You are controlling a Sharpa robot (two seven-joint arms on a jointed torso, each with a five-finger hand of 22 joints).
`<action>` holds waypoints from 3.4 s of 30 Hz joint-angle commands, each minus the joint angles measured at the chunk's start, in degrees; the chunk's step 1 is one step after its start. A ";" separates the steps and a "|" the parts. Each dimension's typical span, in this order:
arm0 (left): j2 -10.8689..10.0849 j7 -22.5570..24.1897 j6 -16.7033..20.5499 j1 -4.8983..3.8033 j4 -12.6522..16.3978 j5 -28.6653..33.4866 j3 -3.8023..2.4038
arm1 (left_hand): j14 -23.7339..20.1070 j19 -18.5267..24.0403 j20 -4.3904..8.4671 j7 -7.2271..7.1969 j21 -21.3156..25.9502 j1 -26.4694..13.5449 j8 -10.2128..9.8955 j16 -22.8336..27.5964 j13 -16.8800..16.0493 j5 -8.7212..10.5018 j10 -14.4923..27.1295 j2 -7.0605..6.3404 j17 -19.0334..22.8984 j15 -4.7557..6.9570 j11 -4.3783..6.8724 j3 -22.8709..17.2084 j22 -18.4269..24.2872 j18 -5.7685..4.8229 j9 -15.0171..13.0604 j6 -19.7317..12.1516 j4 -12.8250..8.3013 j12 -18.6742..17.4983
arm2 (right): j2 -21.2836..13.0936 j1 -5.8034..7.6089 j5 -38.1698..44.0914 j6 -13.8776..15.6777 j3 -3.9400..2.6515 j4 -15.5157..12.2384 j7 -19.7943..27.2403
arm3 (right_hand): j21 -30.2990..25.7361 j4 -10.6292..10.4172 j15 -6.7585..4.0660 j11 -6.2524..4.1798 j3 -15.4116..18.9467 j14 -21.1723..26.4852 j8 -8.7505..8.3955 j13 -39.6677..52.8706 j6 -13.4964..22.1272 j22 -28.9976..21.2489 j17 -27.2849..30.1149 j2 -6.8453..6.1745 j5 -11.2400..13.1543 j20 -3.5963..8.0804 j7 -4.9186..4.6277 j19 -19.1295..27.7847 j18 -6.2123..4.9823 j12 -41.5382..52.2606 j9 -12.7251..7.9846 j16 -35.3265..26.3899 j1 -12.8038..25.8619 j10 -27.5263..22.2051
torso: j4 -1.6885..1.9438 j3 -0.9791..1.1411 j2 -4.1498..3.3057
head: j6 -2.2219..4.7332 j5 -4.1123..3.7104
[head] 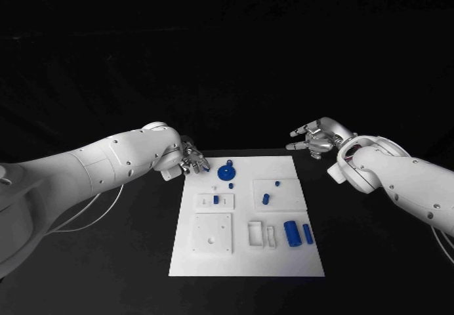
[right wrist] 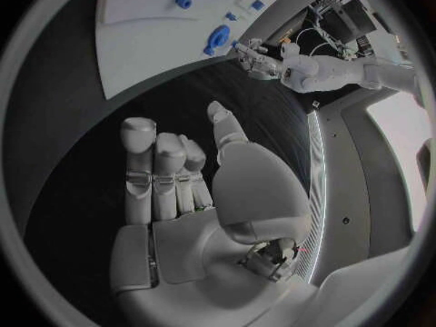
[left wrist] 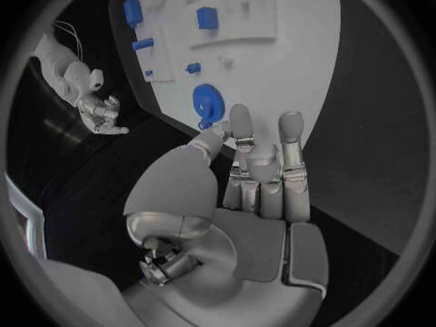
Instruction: Assemble the parts on the task board
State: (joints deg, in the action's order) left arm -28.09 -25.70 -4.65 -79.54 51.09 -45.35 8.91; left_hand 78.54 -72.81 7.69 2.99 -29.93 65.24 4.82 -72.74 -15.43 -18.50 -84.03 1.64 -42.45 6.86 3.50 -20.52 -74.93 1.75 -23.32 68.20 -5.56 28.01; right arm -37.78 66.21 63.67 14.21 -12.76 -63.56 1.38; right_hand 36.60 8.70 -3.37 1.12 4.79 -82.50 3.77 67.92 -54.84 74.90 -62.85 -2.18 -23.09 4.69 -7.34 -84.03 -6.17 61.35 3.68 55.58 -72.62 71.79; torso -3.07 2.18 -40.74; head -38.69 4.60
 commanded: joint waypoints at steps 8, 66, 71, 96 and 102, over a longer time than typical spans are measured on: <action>-5.95 -2.18 5.38 -0.05 11.49 2.92 0.04 | 1.82 -0.42 0.64 -4.14 -0.32 -3.90 1.26 -1.49 -0.55 -2.69 -2.82 -0.07 -3.40 0.45 0.71 -3.11 -1.06 -0.53 -19.73 5.23 -2.31 3.91 | -0.13 -0.03 0.43 -1.34 -0.02 0.31 0.01 | -0.07 0.03 0.06 -0.18 0.07 0.19 -0.18 -0.03 -0.37 3.29 -0.02 0.56 -1.42 -0.34 0.16 -2.87 -1.01 -0.24 0.02 -0.33 0.11 -0.35 | 0.86 -0.03 0.85 | -0.43 -0.06; -15.80 -5.05 14.85 2.71 32.06 -7.26 4.83 | 3.38 -0.57 1.01 -5.07 -2.92 -5.94 -0.56 -4.46 -2.09 -2.52 -2.80 0.47 -7.58 0.89 1.30 -4.02 -1.04 -0.52 -29.55 7.73 -2.36 8.47 | -0.60 -0.48 0.39 -1.72 -0.01 0.33 -0.04 | -0.17 0.25 0.03 -0.22 -0.11 0.22 -0.18 -0.09 -0.45 3.28 0.00 0.61 -3.29 -0.29 0.18 -2.87 -0.98 -0.35 0.02 -0.43 0.45 -0.41 | 0.86 -0.03 1.00 | -1.12 0.74; -15.66 -5.12 15.07 2.75 32.00 -7.59 4.84 | 3.39 -0.57 1.01 -5.08 -2.92 -6.00 -0.58 -4.46 -2.08 -2.39 -2.79 0.46 -7.55 0.88 1.30 -4.01 -1.04 -0.52 -29.57 7.73 -2.29 8.46 | -0.62 -0.49 0.39 -1.73 -0.01 0.30 -0.05 | -0.17 0.25 0.03 -0.22 -0.11 0.22 -0.18 -0.09 -0.45 3.28 0.00 0.61 -3.29 -0.29 0.18 -2.87 -0.98 -0.35 0.02 -0.43 0.45 -0.41 | 0.83 -0.04 1.00 | -1.12 0.75; -16.96 -2.92 20.93 2.90 34.11 -8.03 4.83 | 3.60 -0.73 1.05 -5.26 -3.12 -5.71 -0.47 -4.77 -2.11 -1.98 -2.80 0.42 -7.85 0.94 1.38 -3.92 -1.05 -0.50 -30.32 8.24 -2.28 8.83 | -0.90 -0.49 0.38 -1.68 -0.01 0.20 -0.06 | -0.17 0.25 0.03 -0.22 -0.11 0.22 -0.18 -0.09 -0.45 3.28 0.00 0.61 -3.29 -0.29 0.18 -2.87 -0.98 -0.35 0.02 -0.43 0.45 -0.41 | 0.89 -0.04 1.01 | -1.20 0.74; -16.82 -3.37 20.85 2.97 33.96 -8.03 4.84 | 3.65 -0.78 1.06 -5.26 -3.24 -5.88 -0.53 -4.82 -2.08 -2.08 -2.80 0.48 -7.87 0.97 1.41 -4.09 -1.06 -0.45 -30.43 8.29 -2.37 8.95 | -0.87 -0.50 0.38 -1.75 -0.01 0.22 -0.08 | -0.17 0.25 0.03 -0.22 -0.11 0.22 -0.18 -0.09 -0.45 3.28 0.00 0.61 -3.29 -0.29 0.18 -2.87 -0.98 -0.35 0.02 -0.43 0.45 -0.41 | 0.87 -0.05 1.00 | -1.28 0.70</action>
State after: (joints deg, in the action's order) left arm -45.05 -29.69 14.82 -76.66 85.03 -53.02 13.77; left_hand 82.01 -73.63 8.50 3.35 -32.82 59.23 4.21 -77.40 -17.52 -20.34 -84.56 1.56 -50.36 7.66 3.79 -24.29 -74.91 1.74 -37.36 68.56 -7.84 36.77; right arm -38.66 65.74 63.67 13.17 -12.75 -63.25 1.12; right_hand 36.60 8.70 -3.37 0.92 4.79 -82.51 3.77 67.89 -55.01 74.91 -62.85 -1.96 -26.18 4.69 -7.17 -84.03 -6.17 61.35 3.68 55.35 -72.40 71.59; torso -2.18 2.13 -39.73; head -39.92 5.31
